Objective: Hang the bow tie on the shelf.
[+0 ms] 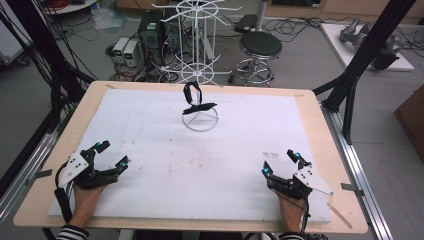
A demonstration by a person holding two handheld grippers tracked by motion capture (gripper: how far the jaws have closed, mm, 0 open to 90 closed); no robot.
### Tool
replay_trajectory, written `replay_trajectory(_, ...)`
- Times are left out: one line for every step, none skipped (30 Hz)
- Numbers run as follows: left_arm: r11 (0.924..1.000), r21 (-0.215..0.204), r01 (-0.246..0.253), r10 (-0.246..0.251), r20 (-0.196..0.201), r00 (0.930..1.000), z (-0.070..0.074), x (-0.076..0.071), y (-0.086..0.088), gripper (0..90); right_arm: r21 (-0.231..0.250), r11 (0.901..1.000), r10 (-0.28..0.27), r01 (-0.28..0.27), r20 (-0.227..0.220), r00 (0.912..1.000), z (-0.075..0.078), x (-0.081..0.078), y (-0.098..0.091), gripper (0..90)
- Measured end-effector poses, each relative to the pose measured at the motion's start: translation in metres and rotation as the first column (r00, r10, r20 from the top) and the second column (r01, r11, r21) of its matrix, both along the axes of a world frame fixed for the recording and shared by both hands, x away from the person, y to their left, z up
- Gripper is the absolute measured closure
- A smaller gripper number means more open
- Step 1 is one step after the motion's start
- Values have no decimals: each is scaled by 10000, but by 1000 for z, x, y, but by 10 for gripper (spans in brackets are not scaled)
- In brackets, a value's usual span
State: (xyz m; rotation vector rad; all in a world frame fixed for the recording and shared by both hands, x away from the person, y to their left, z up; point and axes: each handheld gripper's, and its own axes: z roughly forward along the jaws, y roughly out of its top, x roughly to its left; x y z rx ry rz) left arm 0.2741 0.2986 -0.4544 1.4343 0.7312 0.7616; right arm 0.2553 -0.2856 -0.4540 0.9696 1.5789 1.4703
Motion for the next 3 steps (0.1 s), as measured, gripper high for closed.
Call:
replay_trajectory(10000, -85, -49, 49, 7, 10000, 0, 0, 1, 130, 23, 10000, -2, 2, -22, 10000, 0, 0, 0, 89)
replay_trajectory(9999, -110, -50, 51, 45, 10000, -1, -1, 1, 130, 57, 10000, -14, 14, -41, 10000, 0, 0, 0, 89)
replay_trajectory(9999, -125, -77, 78, 64, 9999, -1, -1, 1, 130, 61, 10000, -20, 20, -29, 10000, 0, 0, -1, 90)
